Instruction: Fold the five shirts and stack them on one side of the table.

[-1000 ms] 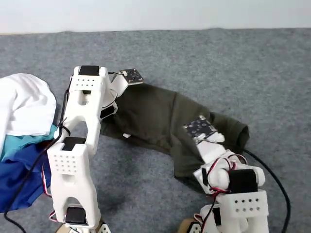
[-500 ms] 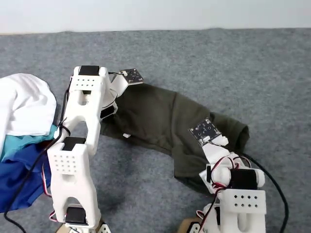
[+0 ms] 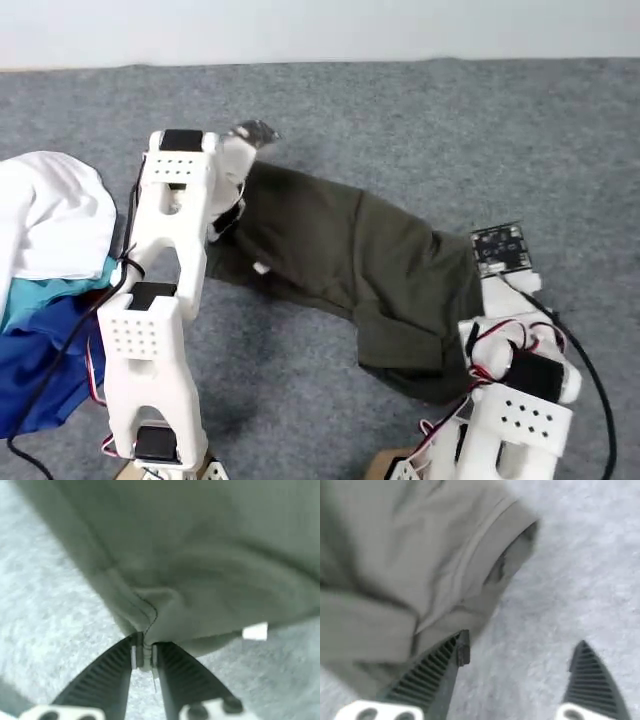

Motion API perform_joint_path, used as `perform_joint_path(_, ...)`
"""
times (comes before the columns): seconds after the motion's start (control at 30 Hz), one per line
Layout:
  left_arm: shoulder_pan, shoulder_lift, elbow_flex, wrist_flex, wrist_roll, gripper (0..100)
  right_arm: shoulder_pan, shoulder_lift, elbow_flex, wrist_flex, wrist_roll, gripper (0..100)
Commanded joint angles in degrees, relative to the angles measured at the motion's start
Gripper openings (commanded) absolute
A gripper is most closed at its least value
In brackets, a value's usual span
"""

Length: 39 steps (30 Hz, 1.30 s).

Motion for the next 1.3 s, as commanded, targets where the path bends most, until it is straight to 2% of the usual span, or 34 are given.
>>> perform_joint_path(0.0, 0.3, -1.1, -7.4, 3.6, 10.0, 0, 1.2, -0.7, 1.1, -7.2, -3.2, 19.5)
perform_joint_path(0.13, 0.1, -1.1, -12.4, 5.2, 23.0, 0, 0.9, -0.3, 2.5, -11.6, -12.6, 9.0)
perform_joint_path(0.23, -0.6, -1.3, -14.5, 5.2, 32.7, 0, 0.8, -0.3, 2.4, -12.1, -17.0, 2.3)
perform_joint_path(0.47, -0.7, -2.5, -15.1, 5.2, 41.1, 0, 0.6, -0.2, 2.7, -11.8, -23.3, 1.9)
perform_joint_path(0.73, -0.6, -2.6, -11.3, 5.3, 41.2, 1, -2.2, -0.2, 2.7, -11.2, -25.8, 2.0)
perform_joint_path(0.9, -1.2, -2.7, -5.8, 5.4, 41.8, 14, -2.0, -0.2, 2.8, -11.1, -25.7, 2.0)
perform_joint_path(1.03, -1.4, -3.2, -1.3, 5.5, 42.1, 19, -2.0, -0.2, 2.8, -11.1, -25.7, 2.0)
perform_joint_path(1.27, -1.2, -16.9, 5.2, 5.5, 36.9, 19, -2.0, -0.2, 2.8, -11.2, -25.6, 2.0)
